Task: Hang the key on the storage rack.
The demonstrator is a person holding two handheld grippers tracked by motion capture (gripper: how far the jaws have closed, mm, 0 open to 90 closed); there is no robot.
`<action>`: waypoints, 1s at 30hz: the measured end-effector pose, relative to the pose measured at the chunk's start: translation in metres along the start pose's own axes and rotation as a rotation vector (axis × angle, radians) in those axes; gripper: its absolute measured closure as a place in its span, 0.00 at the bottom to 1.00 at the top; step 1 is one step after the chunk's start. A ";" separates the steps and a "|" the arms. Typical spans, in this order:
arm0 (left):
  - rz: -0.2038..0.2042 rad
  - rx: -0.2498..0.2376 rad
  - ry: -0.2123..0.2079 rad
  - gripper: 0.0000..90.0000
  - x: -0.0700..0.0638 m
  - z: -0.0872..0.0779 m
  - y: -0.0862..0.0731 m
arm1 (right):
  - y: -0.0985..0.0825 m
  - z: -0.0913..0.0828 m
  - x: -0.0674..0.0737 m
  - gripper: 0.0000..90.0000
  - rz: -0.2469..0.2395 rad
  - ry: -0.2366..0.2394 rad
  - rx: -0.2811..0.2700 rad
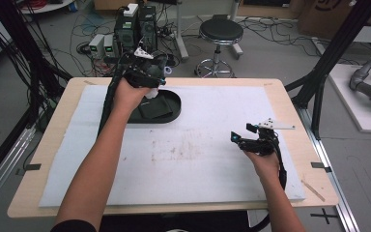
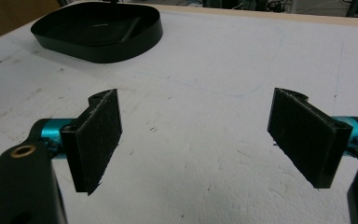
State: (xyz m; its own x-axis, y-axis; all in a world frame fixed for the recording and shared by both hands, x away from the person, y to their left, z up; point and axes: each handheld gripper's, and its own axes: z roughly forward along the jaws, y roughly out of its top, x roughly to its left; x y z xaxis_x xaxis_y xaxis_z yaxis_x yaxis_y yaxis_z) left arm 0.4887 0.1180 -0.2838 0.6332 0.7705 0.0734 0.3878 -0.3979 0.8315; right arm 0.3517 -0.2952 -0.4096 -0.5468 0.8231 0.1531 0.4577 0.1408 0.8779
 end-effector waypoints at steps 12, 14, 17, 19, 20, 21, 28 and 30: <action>-0.021 0.008 0.046 0.41 0.004 0.012 -0.005 | 0.000 0.000 -0.002 0.20 0.006 0.004 -0.003; -0.019 0.008 0.053 0.41 0.005 0.014 -0.004 | 0.000 -0.001 -0.002 0.20 0.011 0.003 -0.003; -0.021 0.011 0.057 0.41 0.005 0.016 -0.003 | 0.000 -0.001 -0.003 0.20 0.013 0.002 -0.009; -0.019 0.012 0.060 0.40 0.003 0.016 -0.002 | 0.000 -0.001 -0.004 0.20 0.012 0.001 -0.013; -0.016 0.013 0.060 0.39 0.003 0.017 -0.002 | 0.000 -0.001 -0.004 0.20 0.012 0.000 -0.012; -0.016 0.013 0.060 0.38 0.003 0.017 -0.002 | 0.000 -0.002 -0.004 0.20 0.012 0.001 -0.013; -0.011 0.052 0.089 0.31 0.002 0.021 -0.004 | 0.000 -0.003 -0.003 0.20 0.015 0.004 -0.018; -0.002 0.054 0.087 0.30 0.000 0.021 -0.003 | 0.000 -0.003 -0.003 0.20 0.011 0.005 -0.020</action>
State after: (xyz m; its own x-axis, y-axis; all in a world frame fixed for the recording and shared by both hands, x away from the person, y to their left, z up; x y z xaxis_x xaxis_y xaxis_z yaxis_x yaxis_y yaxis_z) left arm 0.5019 0.1089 -0.2981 0.5728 0.8106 0.1215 0.4260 -0.4210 0.8008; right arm 0.3515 -0.2997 -0.4083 -0.5454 0.8217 0.1656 0.4496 0.1200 0.8851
